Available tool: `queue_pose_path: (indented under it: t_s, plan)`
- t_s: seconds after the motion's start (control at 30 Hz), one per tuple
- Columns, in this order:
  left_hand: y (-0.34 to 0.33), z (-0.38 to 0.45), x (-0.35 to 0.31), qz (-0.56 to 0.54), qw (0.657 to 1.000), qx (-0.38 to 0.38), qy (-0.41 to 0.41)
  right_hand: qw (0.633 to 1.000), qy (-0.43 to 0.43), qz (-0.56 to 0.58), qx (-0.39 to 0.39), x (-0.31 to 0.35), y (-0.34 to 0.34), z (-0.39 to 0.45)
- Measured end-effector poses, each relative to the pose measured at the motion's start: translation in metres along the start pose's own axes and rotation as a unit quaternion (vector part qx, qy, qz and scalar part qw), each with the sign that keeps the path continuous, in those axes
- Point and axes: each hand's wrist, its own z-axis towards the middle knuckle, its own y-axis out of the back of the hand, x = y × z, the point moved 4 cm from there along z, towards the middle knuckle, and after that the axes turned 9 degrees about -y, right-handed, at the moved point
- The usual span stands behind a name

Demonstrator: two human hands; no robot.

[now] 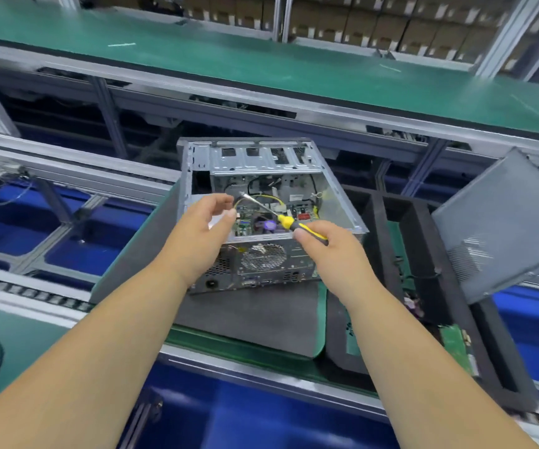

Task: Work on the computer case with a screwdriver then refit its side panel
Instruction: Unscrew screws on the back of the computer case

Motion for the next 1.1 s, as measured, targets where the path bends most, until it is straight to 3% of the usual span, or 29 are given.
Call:
queue_pose_path:
  t_s: [0.1,0.2,0.3,0.47,0.8,1.1]
  plan:
    - [0.025,0.007,0.025,0.179,0.981,0.049,-0.055,0.999,-0.018,-0.007,-0.04,0.007,-0.025,0.013]
    - [0.034,0.01,0.047,0.267,0.95,0.135,-0.092,0.995,-0.051,-0.05,-0.07,0.005,-0.046,0.022]
    - [0.033,0.003,0.062,0.227,0.95,0.19,-0.098,0.989,-0.091,-0.073,-0.094,-0.001,-0.058,0.027]
    - [0.029,-0.008,0.06,0.139,0.975,0.153,-0.083,0.984,-0.124,-0.067,-0.111,0.008,-0.065,0.028]
    - [0.031,-0.026,0.058,0.134,0.976,0.147,-0.084,0.985,-0.117,0.027,-0.121,0.007,-0.069,-0.003]
    - [0.038,-0.069,0.037,0.133,0.974,0.164,-0.081,0.985,-0.124,0.044,-0.116,-0.003,-0.069,-0.058]
